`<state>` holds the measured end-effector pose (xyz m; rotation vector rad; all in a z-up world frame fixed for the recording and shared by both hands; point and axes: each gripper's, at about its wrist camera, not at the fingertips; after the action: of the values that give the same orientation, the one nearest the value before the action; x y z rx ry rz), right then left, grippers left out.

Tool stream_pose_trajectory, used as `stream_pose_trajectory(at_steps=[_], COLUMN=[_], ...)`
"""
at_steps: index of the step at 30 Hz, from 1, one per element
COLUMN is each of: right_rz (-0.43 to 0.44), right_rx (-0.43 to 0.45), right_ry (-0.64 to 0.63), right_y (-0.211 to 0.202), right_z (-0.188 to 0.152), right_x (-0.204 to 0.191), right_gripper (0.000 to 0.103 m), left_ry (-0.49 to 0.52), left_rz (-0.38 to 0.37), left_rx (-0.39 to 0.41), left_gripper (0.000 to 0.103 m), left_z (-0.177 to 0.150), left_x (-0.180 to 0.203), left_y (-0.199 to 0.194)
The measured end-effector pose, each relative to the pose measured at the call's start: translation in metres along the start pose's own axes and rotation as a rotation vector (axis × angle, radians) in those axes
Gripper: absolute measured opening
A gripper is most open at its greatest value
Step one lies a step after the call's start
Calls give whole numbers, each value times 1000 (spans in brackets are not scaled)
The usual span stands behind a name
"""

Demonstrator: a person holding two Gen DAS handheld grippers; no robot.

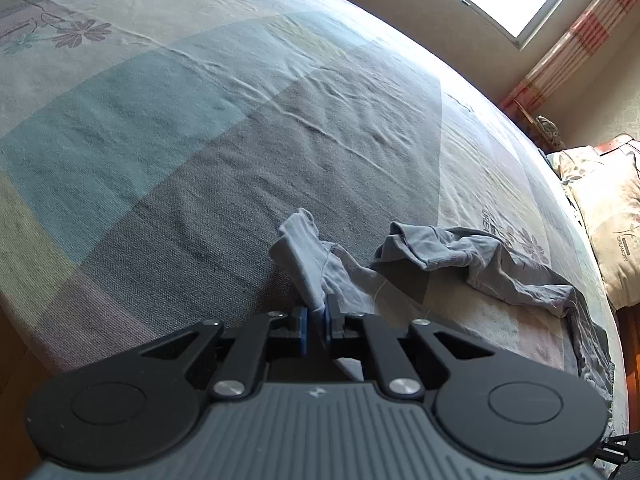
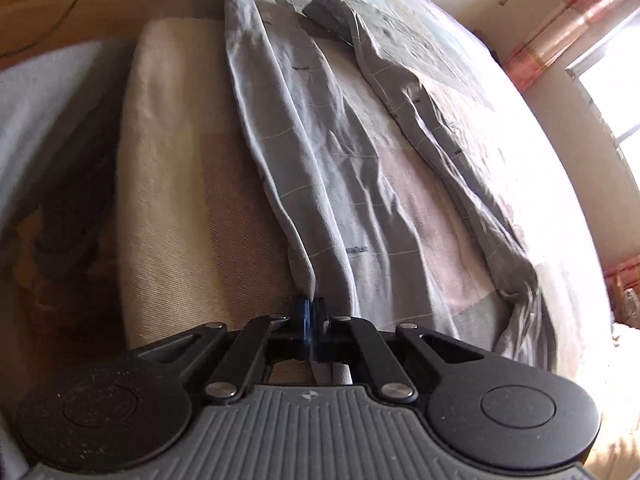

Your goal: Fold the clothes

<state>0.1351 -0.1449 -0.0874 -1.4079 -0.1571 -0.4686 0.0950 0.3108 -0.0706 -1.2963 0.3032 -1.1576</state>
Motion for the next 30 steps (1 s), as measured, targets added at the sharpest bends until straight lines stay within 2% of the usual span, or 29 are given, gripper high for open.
stream_pose_trajectory(at_steps=[4, 6, 12, 18, 23, 25, 26, 30], right_rz=[219, 263, 161, 40, 19, 25, 22, -49], right_rx=[3, 9, 21, -60, -86, -95, -98, -112], right_ry=[53, 77, 212, 290, 351, 338, 317, 173], right_y=[-15, -15, -28, -15, -10, -9, -9, -6], right_z=[-7, -11, -38, -72, -90, -95, -96, -92], right_x=[-7, -12, -9, 1, 18, 19, 17, 5], right_gripper=[3, 4, 8, 9, 12, 15, 20, 25], left_ry=[-10, -25, -41, -36, -37, -38, -39, -37], left_rz=[16, 19, 20, 23, 26, 27, 27, 33], left_rx=[-7, -22, -47, -57, -66, -70, -72, -77], left_gripper=[6, 6, 6, 7, 7, 8, 8, 8], left_z=[3, 4, -1, -1, 0, 0, 0, 1], left_x=[-6, -9, -17, -17, -19, -19, -19, -18], left_y=[2, 8, 17, 20, 22, 23, 24, 25])
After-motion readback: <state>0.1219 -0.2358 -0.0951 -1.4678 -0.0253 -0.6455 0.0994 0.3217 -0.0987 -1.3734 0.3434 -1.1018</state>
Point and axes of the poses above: each gripper's, at about its wrist camera, not at the fingertips, and y roughly the way its jaws point, x to its right, z to its top, and after that the axes turned 15 degrees about -x, right-handed
